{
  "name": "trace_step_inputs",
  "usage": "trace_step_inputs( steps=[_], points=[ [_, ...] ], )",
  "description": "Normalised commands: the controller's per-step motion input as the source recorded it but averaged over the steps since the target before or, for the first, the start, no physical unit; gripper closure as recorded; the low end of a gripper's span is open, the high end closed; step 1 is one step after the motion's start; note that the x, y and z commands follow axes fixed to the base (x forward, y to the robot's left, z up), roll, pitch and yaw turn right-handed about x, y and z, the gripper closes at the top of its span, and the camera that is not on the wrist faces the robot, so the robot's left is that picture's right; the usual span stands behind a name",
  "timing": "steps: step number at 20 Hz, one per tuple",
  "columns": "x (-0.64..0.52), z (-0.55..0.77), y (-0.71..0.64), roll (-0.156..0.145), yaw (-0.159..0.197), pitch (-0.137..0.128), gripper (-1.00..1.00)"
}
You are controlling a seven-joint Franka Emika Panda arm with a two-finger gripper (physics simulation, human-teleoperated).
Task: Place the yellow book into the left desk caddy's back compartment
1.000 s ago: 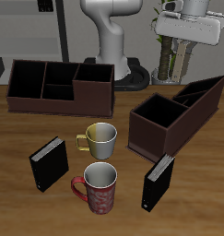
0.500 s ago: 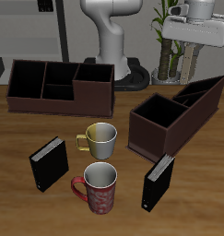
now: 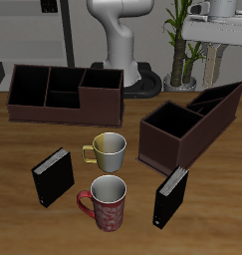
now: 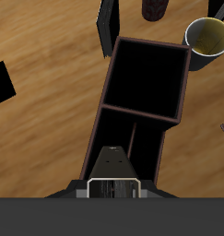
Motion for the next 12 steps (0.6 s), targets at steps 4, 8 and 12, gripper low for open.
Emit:
trace_step_inputs(
  steps=[4, 8, 12],
  points=[
    [-0.07, 0.04, 0.07, 0.058, 0.042, -0.026, 1.00],
    [0.02, 0.07, -0.01, 0.025, 0.022, -0.022, 1.00],
    [0.02, 0.08, 0.01, 0.018, 0.038, -0.060, 1.00]
  ],
)
